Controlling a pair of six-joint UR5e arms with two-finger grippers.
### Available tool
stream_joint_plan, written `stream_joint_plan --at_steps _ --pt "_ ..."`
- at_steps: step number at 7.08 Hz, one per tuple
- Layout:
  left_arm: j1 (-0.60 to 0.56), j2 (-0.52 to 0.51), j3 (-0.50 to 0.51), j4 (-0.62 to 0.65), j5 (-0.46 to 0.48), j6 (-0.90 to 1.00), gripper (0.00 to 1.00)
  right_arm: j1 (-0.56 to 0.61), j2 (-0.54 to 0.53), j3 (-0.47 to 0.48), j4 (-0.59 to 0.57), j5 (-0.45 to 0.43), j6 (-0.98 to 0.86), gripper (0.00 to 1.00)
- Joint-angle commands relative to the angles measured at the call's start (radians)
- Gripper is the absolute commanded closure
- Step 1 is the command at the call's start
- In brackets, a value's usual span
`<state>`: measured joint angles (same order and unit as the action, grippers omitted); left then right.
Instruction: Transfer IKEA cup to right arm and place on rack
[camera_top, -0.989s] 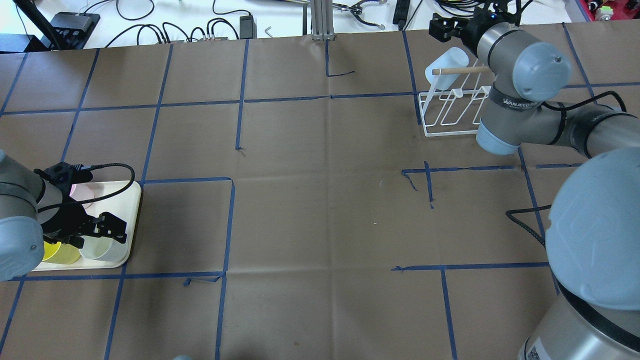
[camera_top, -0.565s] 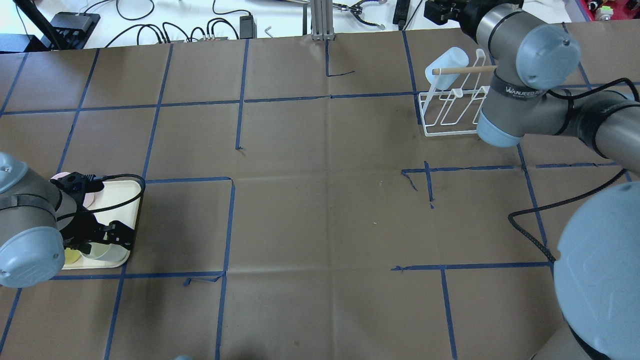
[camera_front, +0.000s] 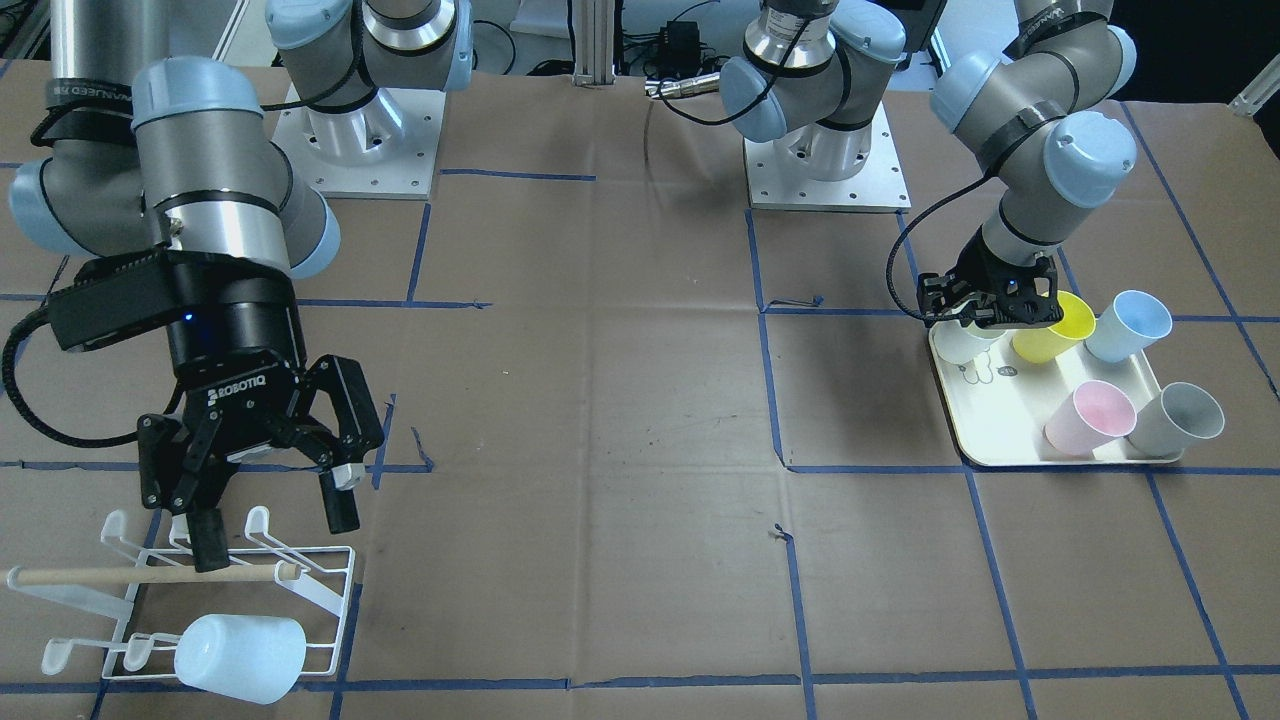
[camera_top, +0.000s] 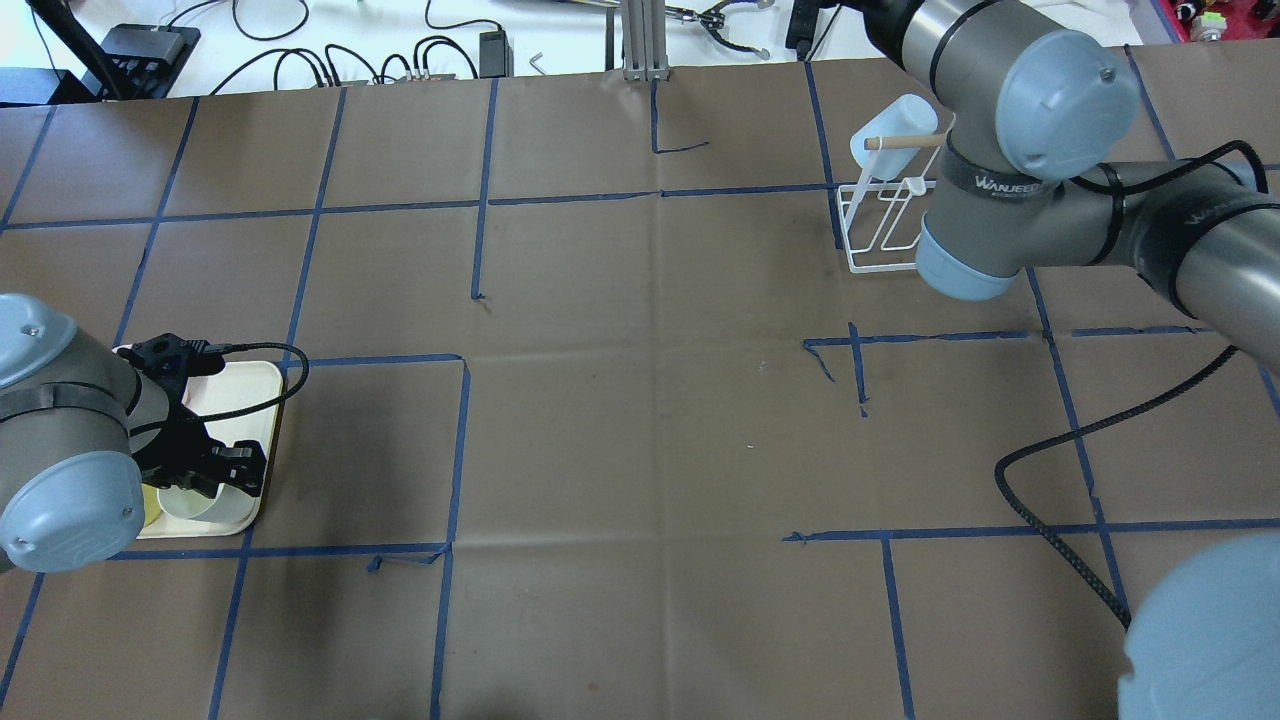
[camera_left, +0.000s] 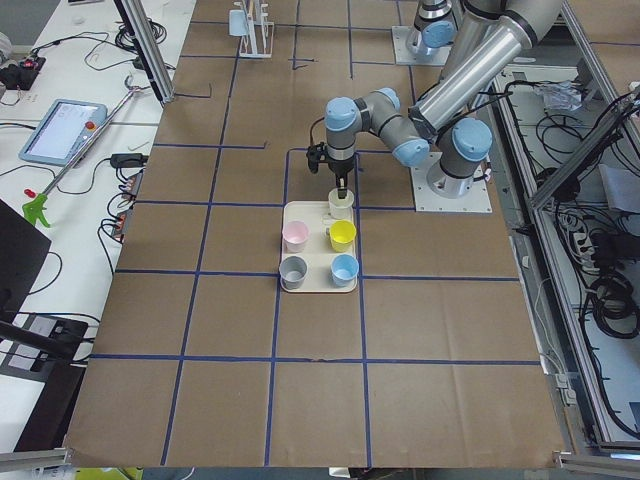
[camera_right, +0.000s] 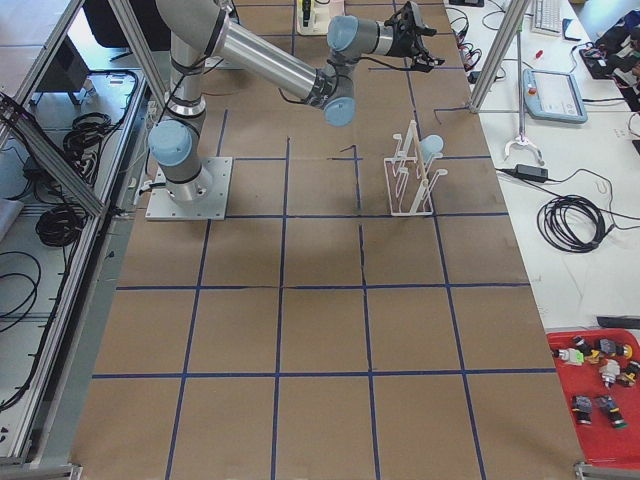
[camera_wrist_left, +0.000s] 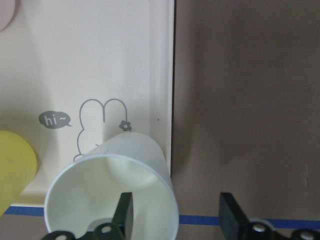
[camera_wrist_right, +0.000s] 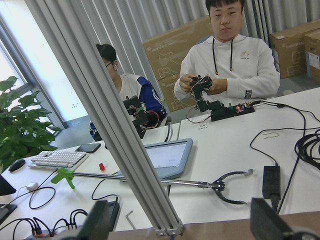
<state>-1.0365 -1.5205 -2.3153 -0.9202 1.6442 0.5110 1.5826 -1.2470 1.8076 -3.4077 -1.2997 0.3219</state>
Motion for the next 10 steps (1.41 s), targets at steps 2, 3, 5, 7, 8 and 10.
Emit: stream_joint_plan --at_steps 2,3,5,7,8,10 --pt "0.009 0.002 0.033 -0.003 0.023 0.052 1.00 0.141 -0.048 0.096 -0.068 -0.134 0.340 0.00" --pt "0.009 0.008 0.040 -0.003 0.073 0.052 1.00 0.170 -0.051 0.110 -0.087 -0.144 0.505 0.00" --pt "-0.003 0.026 0.129 -0.056 0.075 0.049 1.00 0.223 -0.045 0.128 -0.088 -0.144 0.826 0.01" --pt "-0.023 0.022 0.393 -0.307 0.005 0.040 1.00 0.231 -0.035 0.139 -0.093 -0.164 1.000 0.01" --pt "-0.040 0.005 0.534 -0.413 -0.026 0.043 1.00 0.231 -0.034 0.159 -0.094 -0.164 1.104 0.01" --pt "-0.062 -0.073 0.727 -0.491 -0.154 0.052 1.00 0.231 -0.034 0.167 -0.096 -0.162 1.267 0.00"
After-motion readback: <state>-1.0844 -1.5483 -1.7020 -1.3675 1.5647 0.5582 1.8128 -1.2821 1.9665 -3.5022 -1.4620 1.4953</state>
